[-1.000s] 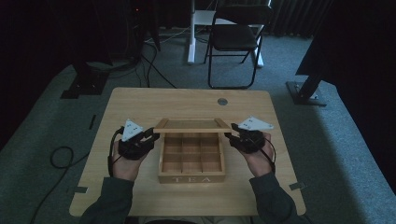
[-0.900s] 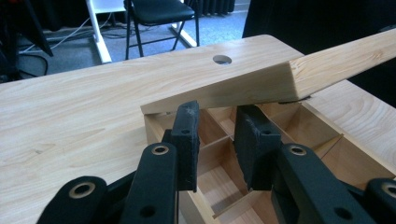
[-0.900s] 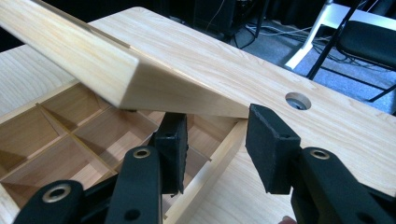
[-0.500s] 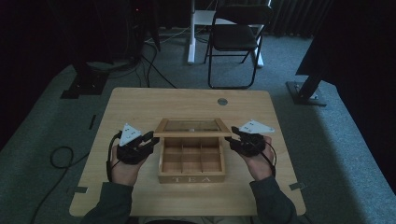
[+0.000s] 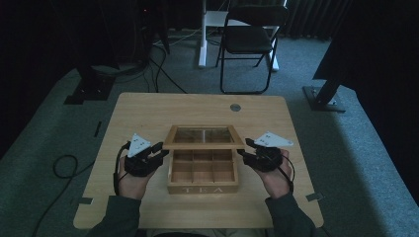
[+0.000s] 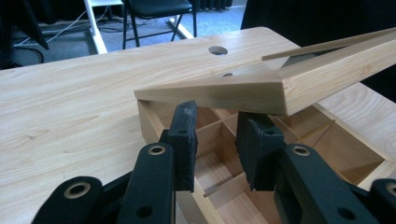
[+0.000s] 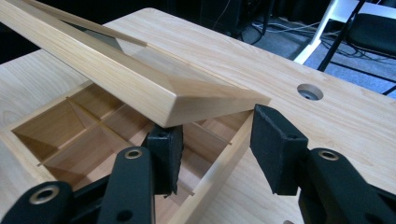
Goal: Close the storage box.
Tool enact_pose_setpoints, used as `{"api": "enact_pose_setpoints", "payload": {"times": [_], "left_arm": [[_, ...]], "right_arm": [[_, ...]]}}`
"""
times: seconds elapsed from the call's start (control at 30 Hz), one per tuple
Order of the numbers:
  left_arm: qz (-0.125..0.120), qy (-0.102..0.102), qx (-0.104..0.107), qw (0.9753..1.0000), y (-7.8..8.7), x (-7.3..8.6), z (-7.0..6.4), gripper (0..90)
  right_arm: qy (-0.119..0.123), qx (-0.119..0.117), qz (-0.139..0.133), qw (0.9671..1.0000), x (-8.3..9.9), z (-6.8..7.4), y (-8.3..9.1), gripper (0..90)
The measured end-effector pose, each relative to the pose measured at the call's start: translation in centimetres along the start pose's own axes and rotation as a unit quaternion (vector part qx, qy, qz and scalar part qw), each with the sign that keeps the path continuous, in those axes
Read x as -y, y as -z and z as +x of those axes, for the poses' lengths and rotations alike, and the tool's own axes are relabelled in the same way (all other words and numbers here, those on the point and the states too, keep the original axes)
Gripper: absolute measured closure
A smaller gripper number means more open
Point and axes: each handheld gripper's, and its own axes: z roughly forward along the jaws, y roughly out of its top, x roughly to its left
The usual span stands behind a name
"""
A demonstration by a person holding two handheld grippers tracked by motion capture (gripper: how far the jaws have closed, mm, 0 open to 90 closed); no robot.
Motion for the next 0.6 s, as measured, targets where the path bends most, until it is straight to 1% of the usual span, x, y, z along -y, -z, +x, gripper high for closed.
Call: {"api": "enact_pose_setpoints", "payload": {"times": [0.13, 0.17, 0.3, 0.43, 0.47, 0.5, 0.6], "left_arm": [[0.001, 0.001, 0.0, 1.0, 0.0, 0.2, -0.1, 68.5], [0.001, 0.001, 0.0, 1.0, 0.0, 0.2, -0.1, 68.5], [0.005, 0.001, 0.002, 1.0, 0.0, 0.4, -0.1, 68.2], [0.003, 0.004, 0.002, 1.0, -0.1, 0.6, -0.1, 68.1], [0.002, 0.004, 0.002, 1.0, -0.1, 0.6, -0.1, 68.1], [0.002, 0.005, 0.002, 1.0, -0.1, 0.7, -0.1, 68.1], [0.004, 0.008, 0.002, 1.0, 0.0, 0.8, -0.1, 64.5]], "right_arm": [[-0.004, -0.008, 0.0, 1.0, 0.1, 0.3, 0.2, 51.8], [-0.007, -0.013, 0.0, 0.9999, 0.1, 0.6, 0.4, 51.0], [-0.005, -0.016, -0.002, 0.9999, 0.1, 1.1, 0.7, 50.6], [-0.006, -0.016, 0.001, 0.9999, 0.1, 1.1, 0.8, 50.5], [-0.012, -0.02, 0.0, 0.9997, 0.2, 1.0, 0.9, 50.5], [-0.013, -0.021, 0.0, 0.9997, 0.2, 1.0, 0.9, 50.5], [-0.012, -0.019, 0.0, 0.9997, 0.3, 1.1, 0.9, 50.5]]}}
